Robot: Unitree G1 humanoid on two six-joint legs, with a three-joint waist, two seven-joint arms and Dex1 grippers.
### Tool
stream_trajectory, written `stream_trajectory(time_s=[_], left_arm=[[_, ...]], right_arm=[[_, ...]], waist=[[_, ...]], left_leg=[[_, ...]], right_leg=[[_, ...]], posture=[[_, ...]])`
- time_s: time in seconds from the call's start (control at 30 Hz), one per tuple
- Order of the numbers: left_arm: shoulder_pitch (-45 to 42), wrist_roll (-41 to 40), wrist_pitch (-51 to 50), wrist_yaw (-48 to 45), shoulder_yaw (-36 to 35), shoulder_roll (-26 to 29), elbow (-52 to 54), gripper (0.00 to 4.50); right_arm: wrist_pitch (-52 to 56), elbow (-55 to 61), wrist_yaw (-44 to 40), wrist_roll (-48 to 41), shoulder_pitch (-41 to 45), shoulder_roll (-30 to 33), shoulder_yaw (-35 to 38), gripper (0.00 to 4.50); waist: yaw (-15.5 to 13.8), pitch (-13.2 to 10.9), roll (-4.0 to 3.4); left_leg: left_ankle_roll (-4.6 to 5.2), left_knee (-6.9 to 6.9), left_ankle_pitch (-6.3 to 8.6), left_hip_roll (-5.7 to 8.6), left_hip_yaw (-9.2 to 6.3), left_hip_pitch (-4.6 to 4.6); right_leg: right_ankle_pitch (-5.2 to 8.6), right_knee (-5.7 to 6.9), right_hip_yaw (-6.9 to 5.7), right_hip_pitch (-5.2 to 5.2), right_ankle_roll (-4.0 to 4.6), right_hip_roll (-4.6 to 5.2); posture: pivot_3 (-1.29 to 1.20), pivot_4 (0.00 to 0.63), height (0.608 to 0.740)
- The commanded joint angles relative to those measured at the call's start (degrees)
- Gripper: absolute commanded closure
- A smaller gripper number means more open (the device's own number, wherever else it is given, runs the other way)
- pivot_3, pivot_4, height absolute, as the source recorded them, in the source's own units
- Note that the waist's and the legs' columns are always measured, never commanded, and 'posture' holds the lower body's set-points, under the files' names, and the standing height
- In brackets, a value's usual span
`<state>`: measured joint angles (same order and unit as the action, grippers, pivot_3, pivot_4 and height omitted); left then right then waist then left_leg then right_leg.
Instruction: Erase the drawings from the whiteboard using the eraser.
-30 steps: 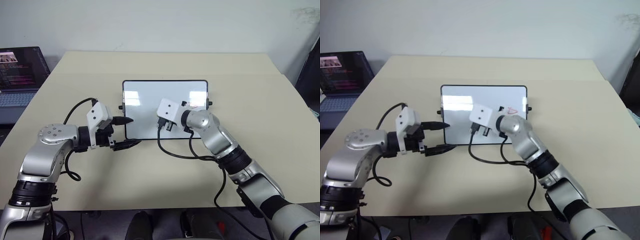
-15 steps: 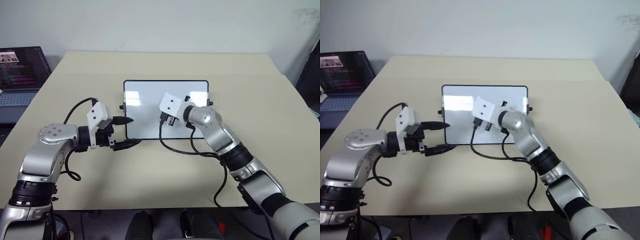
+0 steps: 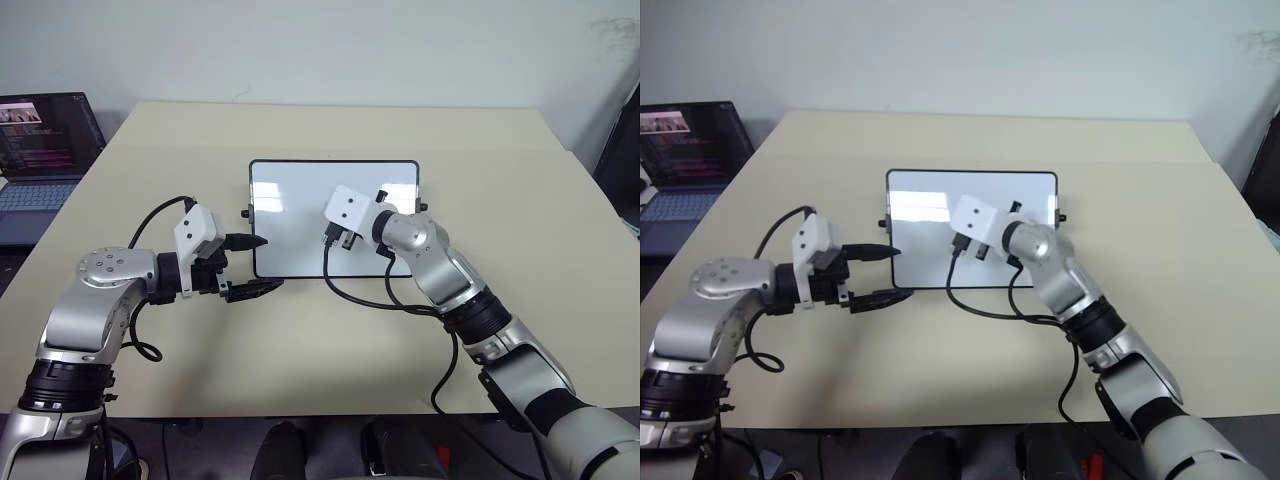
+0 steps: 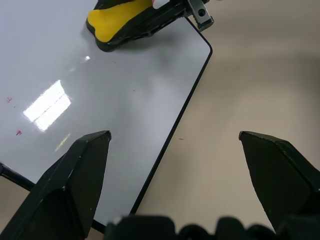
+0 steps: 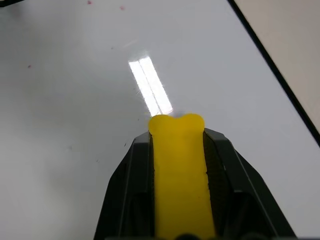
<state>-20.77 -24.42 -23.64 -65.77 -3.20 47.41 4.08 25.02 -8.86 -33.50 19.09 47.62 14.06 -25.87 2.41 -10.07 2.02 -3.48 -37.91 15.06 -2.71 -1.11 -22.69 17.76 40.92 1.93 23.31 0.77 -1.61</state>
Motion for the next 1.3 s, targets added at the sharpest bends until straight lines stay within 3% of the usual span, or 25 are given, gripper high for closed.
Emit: stream_trajectory(time_s=[0.03, 0.1, 0.27, 0.53, 0.67, 0.83, 1.07, 1.3], left_arm=[[-1.30, -0.26, 0.54, -0.28, -0.34, 0.05, 0.72, 0.00], [-1.38, -0.24, 0.56, -0.35, -0.24, 0.00, 0.67, 0.00], [-1.59, -0.34, 0.68, -0.82, 0.12, -0.06, 0.53, 0.00], [-2.55, 0.04, 0.94, -1.11, 0.67, -0.73, 0.03, 0.00], [-3.93, 0.48, 1.52, -0.72, 1.06, -1.91, -0.60, 0.00], [-3.98, 0.59, 1.91, -0.77, 1.33, -2.92, -0.20, 0.00], [-4.37, 0.53, 2.53, -0.77, 2.92, -5.26, 1.49, 0.00], [-8.28, 1.15, 2.89, -0.57, 5.31, -7.93, 0.56, 0.00]], right_arm=[[4.45, 0.96, -4.84, 0.03, -2.77, 1.70, -1.78, 3.51], [5.09, 1.78, -5.80, 0.34, -3.22, 1.80, -2.18, 3.51], [2.59, -0.97, 1.51, 1.82, -0.52, 0.43, 1.26, 3.51], [5.40, 3.23, -5.12, -0.93, -3.94, 1.28, -0.91, 3.51], [4.92, 7.16, 0.04, -3.97, -4.92, -1.56, 6.11, 3.51], [10.26, 20.51, -1.27, -11.23, -11.32, -2.20, 12.99, 3.51], [19.33, 40.41, -0.31, -14.89, -27.81, 3.57, 19.86, 3.51], [19.63, 44.18, 3.80, -14.40, -33.97, 5.03, 18.47, 3.51]], waist=[[-0.04, 0.01, 0.01], [-0.04, 0.00, 0.01], [0.00, 0.00, 0.00], [-0.25, 0.01, 0.01], [-0.25, 0.00, 0.00], [-0.54, -0.02, -0.02], [-0.77, -0.02, -0.02], [0.00, -0.03, -0.01]], left_leg=[[0.00, 0.00, 0.00, 0.00, 0.00, 0.01], [0.00, 0.00, 0.00, 0.00, -0.01, 0.05], [0.00, -0.01, 0.00, 0.02, 0.01, 0.12], [0.01, -0.02, -0.01, 0.01, 0.02, 0.11], [0.01, 0.00, -0.01, 0.01, 0.06, 0.10], [0.00, 0.02, 0.00, -0.01, 0.01, -0.11], [-0.04, 0.12, 0.12, -0.04, -0.01, -0.28], [-0.04, 0.04, 0.12, 0.11, 0.20, -0.09]], right_leg=[[0.00, 0.00, 0.00, 0.00, 0.00, 0.00], [0.00, 0.02, -0.01, -0.02, 0.00, -0.01], [0.00, 0.08, 0.01, -0.04, -0.01, -0.12], [-0.01, 0.03, 0.02, -0.04, 0.00, -0.18], [-0.01, 0.02, 0.05, -0.03, 0.02, -0.20], [-0.04, -0.05, 0.01, 0.08, 0.06, -0.21], [0.09, -0.32, 0.03, 0.15, -0.07, -0.17], [0.22, -0.11, 0.24, 0.11, -0.34, -0.22]], posture=[[0.00, 0.150, 0.740], [0.00, 0.150, 0.740], [0.00, 0.150, 0.740], [0.00, 0.150, 0.740], [0.00, 0.150, 0.740], [0.00, 0.150, 0.740], [0.00, 0.150, 0.740], [0.00, 0.150, 0.740]])
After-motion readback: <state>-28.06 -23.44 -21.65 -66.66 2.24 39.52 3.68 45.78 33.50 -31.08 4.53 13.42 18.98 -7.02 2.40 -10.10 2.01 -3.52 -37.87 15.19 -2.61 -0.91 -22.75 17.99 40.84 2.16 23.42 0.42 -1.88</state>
